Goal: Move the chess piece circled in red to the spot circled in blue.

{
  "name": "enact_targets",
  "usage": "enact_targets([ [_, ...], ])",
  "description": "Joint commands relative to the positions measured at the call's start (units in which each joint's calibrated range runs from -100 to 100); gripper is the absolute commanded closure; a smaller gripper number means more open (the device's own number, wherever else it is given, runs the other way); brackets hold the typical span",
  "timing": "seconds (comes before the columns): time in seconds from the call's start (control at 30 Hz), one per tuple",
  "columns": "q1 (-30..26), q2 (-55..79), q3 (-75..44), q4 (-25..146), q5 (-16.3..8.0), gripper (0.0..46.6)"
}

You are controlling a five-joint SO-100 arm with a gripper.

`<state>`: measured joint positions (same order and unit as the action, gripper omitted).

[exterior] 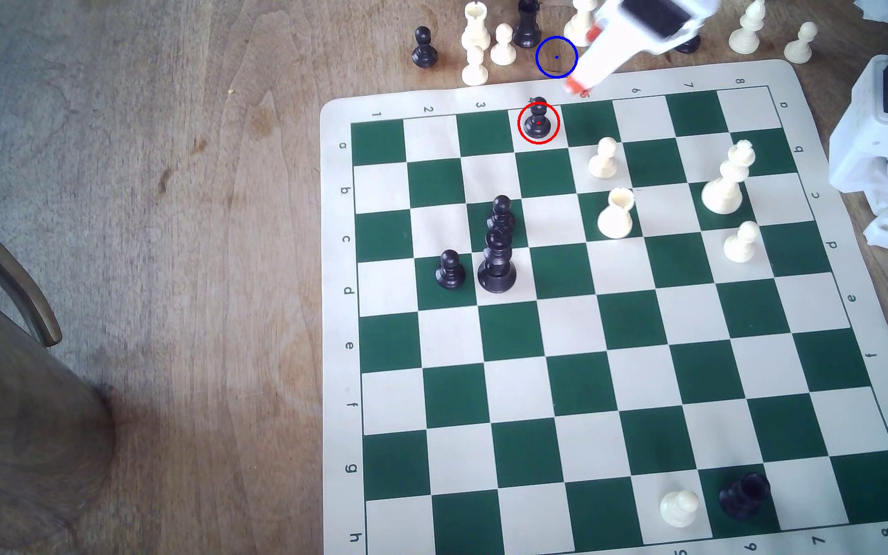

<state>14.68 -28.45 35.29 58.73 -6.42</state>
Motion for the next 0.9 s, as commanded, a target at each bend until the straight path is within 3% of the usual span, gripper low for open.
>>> enact_targets([
  [0.0,0.62,3.15,-5.19,-7.21,-1.27,26.2],
  [0.87,1.63,22.08,-1.75,-20.89,-0.88,28.0],
])
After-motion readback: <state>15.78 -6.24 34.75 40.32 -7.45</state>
